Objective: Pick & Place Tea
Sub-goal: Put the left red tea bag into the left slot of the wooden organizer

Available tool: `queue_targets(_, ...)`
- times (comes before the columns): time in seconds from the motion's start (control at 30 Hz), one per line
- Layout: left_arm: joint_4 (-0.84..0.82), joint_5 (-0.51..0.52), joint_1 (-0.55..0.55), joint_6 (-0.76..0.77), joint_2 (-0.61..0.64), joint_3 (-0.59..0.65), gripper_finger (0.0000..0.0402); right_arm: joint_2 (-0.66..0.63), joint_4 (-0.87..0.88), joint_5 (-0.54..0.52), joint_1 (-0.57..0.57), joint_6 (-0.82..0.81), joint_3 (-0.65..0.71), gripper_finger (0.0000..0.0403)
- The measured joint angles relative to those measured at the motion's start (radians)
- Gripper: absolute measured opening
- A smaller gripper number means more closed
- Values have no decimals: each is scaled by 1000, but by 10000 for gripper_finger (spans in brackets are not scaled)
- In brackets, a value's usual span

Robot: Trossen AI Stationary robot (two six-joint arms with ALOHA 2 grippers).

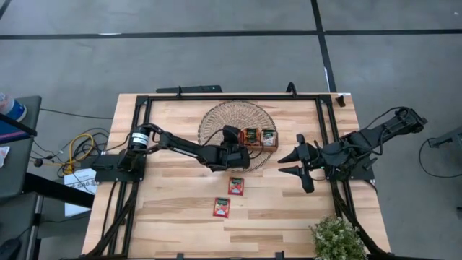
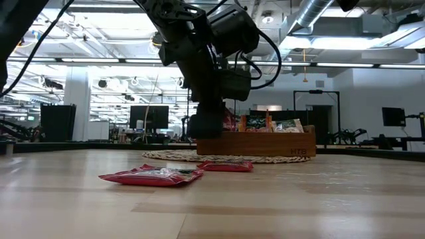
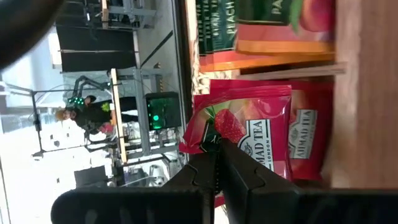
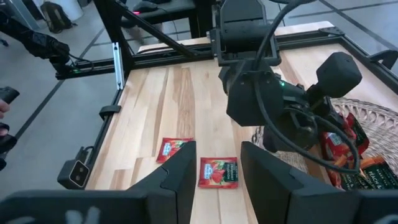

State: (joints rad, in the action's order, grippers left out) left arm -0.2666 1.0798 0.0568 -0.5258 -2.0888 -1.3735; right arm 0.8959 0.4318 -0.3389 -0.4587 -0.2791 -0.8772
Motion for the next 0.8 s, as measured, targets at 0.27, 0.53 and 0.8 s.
queue_targets(0.27, -9, -33, 1, 1, 0, 0, 3, 0, -1, 0, 0, 0, 0, 118)
queue_targets(0.53, -24, -65, 0, 3, 0, 0, 3, 0, -8, 0, 0, 0, 0, 118)
queue_targets(0.8, -24, -44, -9, 3, 0, 0, 3, 0, -11, 0, 0, 0, 0, 118)
